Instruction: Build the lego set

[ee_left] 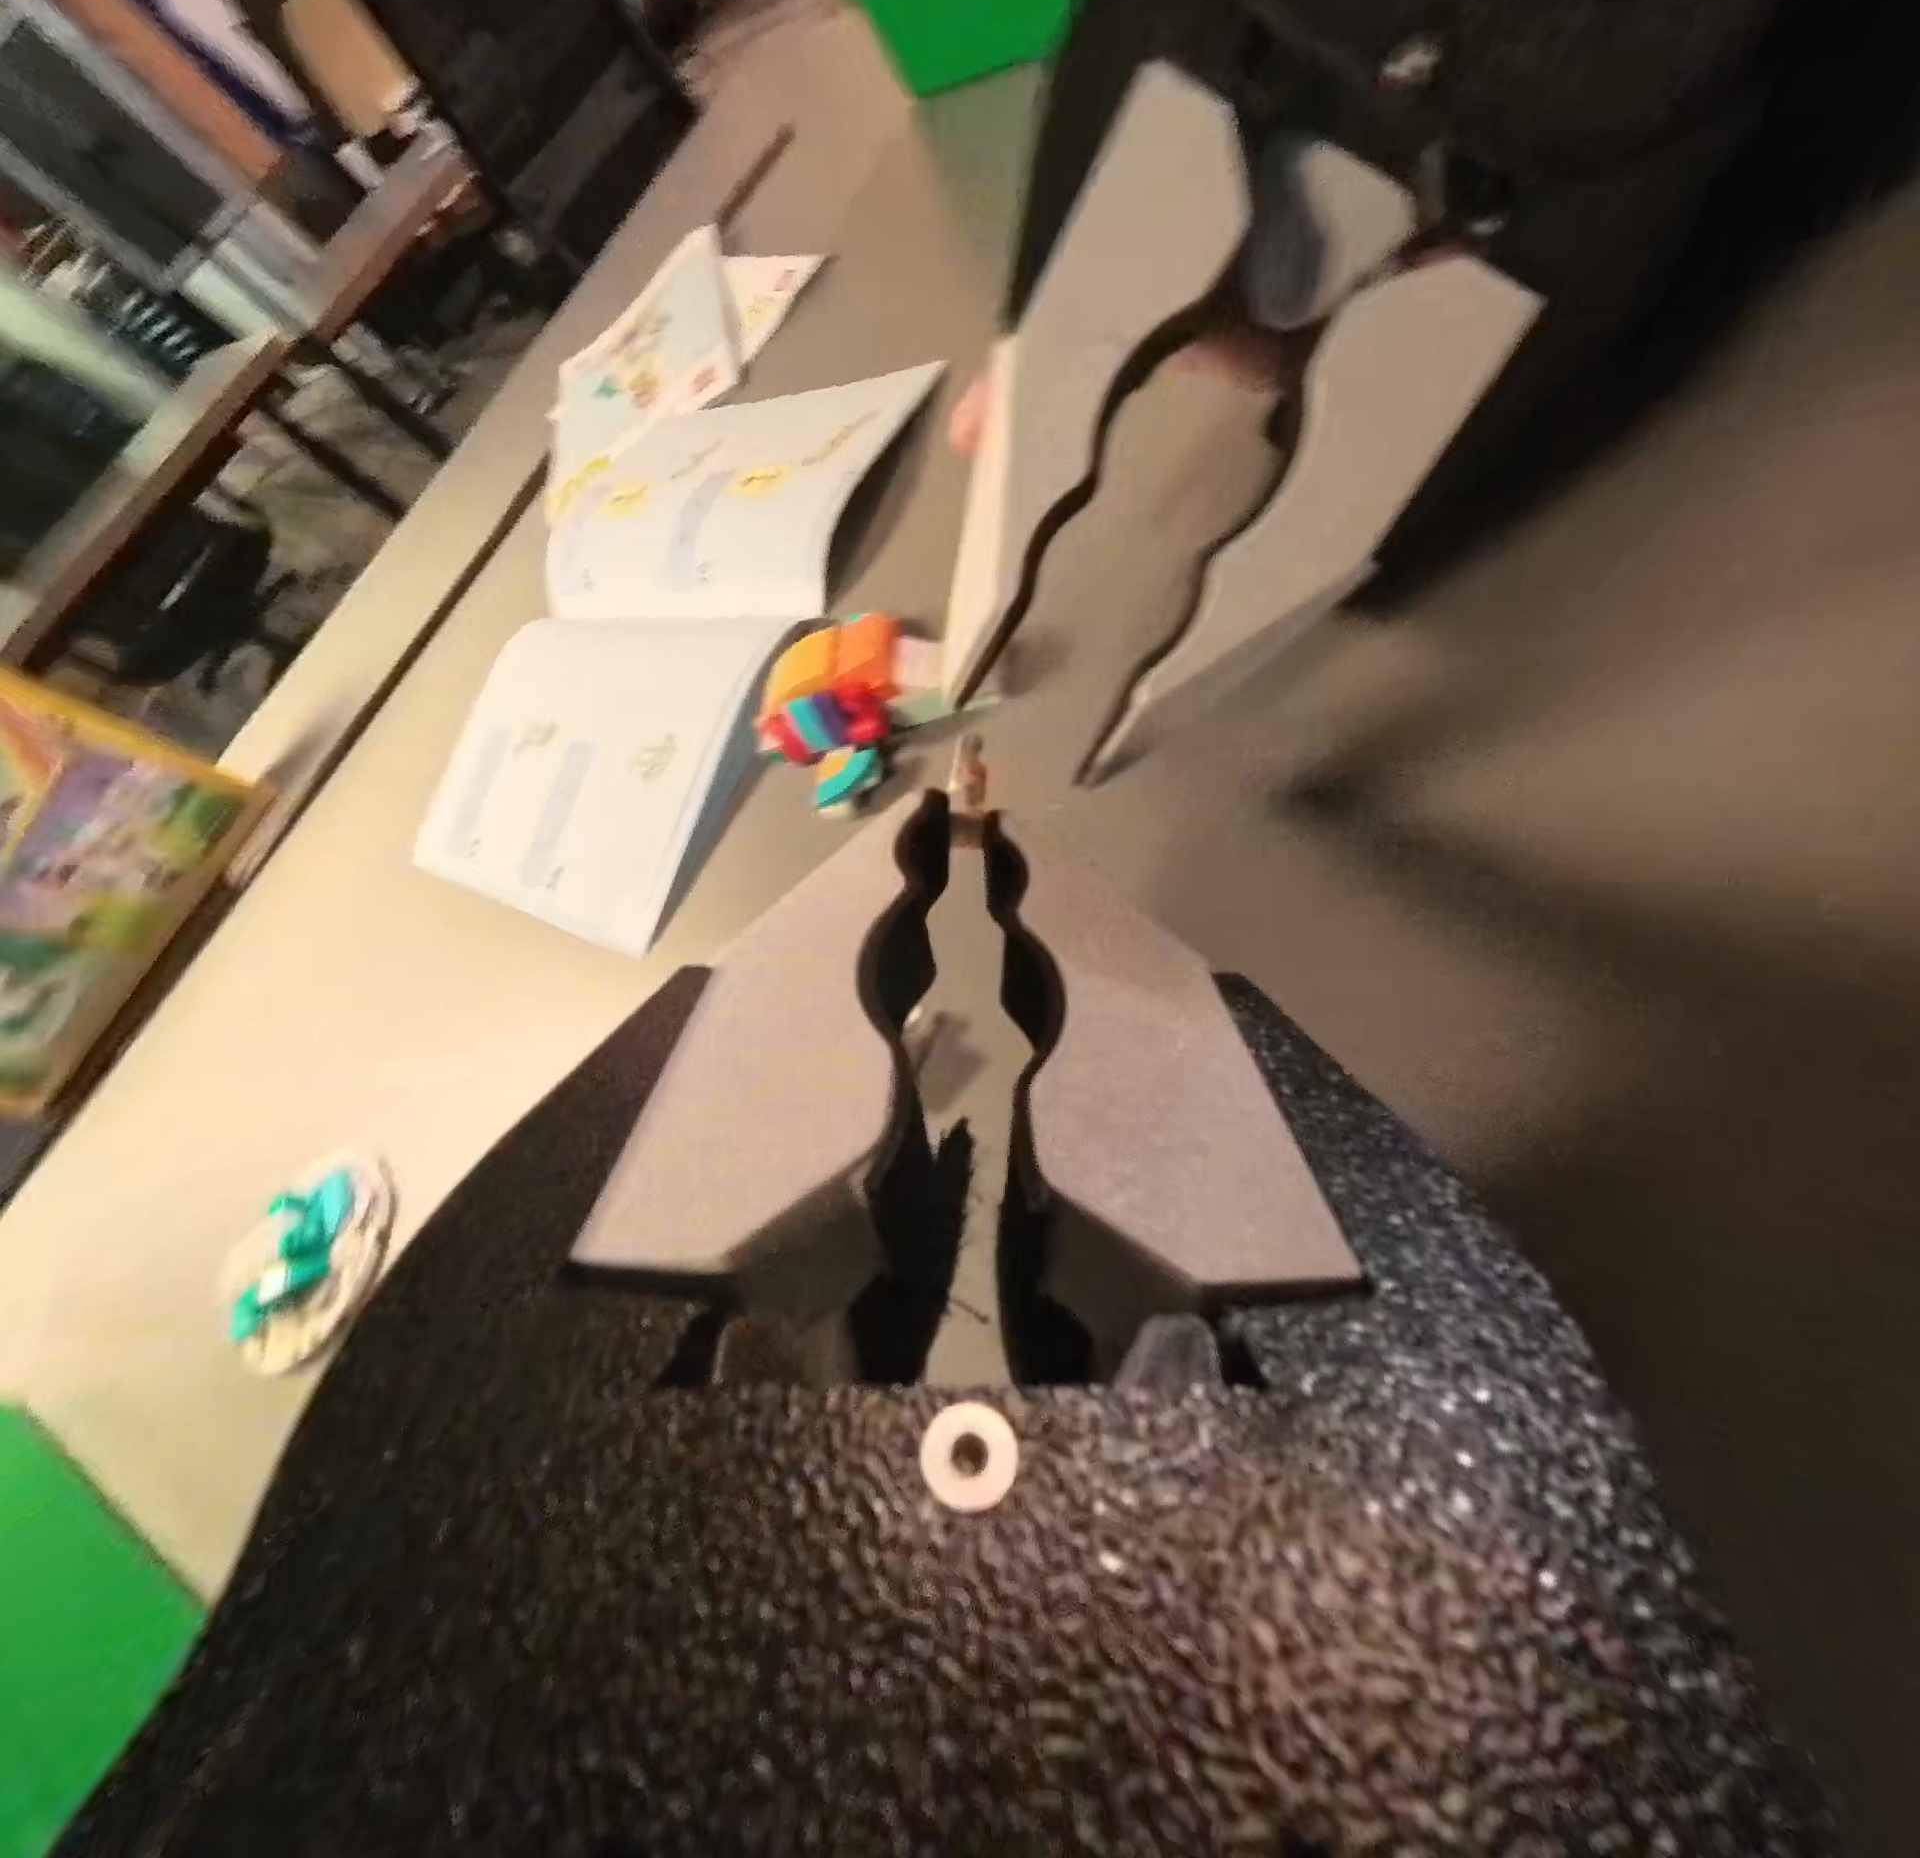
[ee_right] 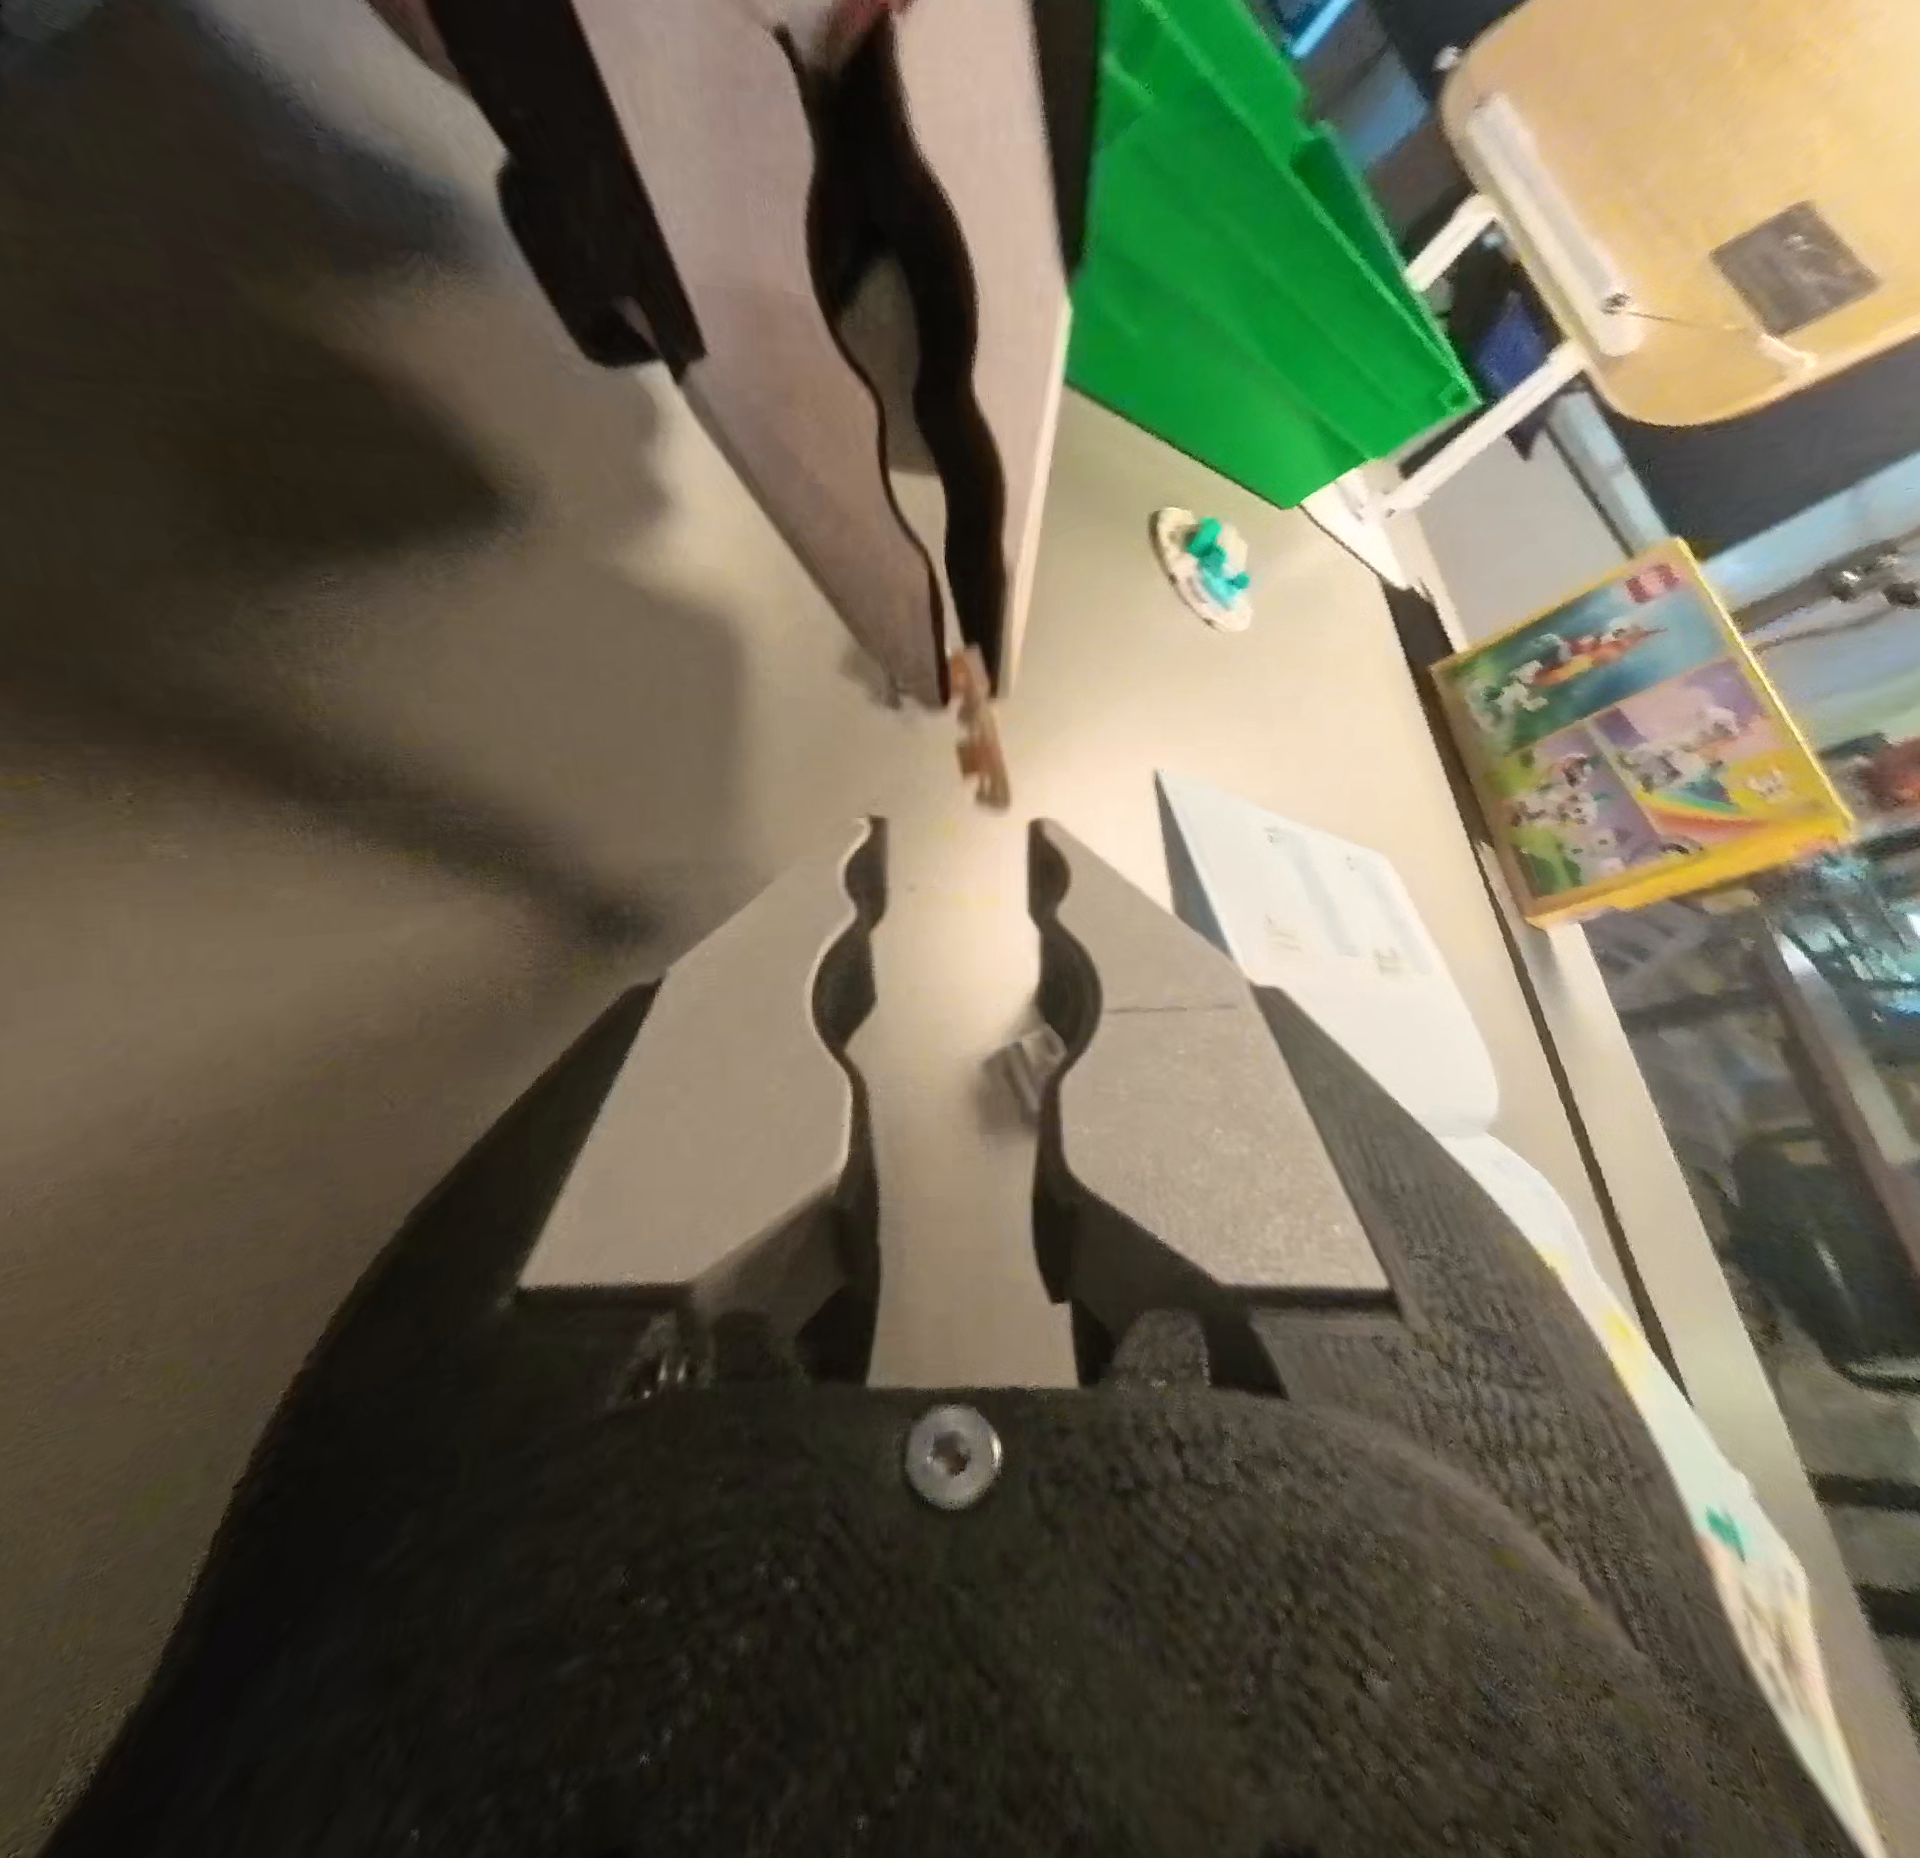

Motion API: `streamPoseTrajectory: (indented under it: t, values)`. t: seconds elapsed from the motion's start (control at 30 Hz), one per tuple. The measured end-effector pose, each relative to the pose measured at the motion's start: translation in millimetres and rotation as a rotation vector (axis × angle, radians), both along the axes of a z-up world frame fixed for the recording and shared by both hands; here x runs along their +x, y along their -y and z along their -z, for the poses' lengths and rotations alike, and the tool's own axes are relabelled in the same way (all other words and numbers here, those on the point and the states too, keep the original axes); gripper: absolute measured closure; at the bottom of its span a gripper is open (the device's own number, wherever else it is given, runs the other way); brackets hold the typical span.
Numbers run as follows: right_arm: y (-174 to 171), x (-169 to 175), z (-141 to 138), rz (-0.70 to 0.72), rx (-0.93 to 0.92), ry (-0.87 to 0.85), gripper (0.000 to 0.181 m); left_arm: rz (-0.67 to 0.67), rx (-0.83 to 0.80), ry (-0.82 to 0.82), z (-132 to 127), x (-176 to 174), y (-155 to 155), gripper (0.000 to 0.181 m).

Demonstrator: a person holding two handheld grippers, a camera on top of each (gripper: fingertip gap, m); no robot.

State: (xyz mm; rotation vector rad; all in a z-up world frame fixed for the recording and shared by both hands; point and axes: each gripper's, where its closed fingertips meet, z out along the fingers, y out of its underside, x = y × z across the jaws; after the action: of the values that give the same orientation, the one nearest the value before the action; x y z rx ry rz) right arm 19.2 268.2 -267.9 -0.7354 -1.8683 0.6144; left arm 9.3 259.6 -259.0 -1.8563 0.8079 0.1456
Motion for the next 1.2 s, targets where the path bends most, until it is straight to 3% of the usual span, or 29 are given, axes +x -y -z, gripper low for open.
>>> streamPoseTrajectory:
  t: [0.03, 0.13, 0.23, 0.33, 0.57, 1.1, 1.13, 1.2]
  values:
    - [-5, 0, -2, 0.014, -0.012, -0.022, 0.15, -0.052, 0.003, 0.059, -5, -9, -1, 0.177]
    - [-15, -2, -6, 0.029, 0.021, -0.089, 0.146, -0.145, -0.077, 0.336, -8, -27, 2, 0.177]
    - [-10, -6, -19, 0.006, 0.05, -0.185, 0.145, -0.13, -0.148, 0.644, -17, -26, 8, 0.177]
    - [0, -13, -34, -0.031, 0.157, -0.313, 0.147, -0.137, -0.188, 0.831, -24, -27, 11, 0.177]
    - [23, -32, -26, -0.107, 0.354, -0.338, 0.148, -0.197, -0.274, 0.795, -13, -16, 11, 0.177]
    - [10, -38, -21, 0.032, 0.511, -0.283, 0.175, -0.286, -0.283, 0.737, -11, -6, 2, 0.177]
    - [9, -38, -23, 0.037, 0.482, -0.285, 0.175, -0.267, -0.263, 0.719, -14, -5, 2, 0.175]
    - [6, -36, -27, 0.046, 0.422, -0.291, 0.176, -0.204, -0.234, 0.694, -24, -1, 6, 0.139]
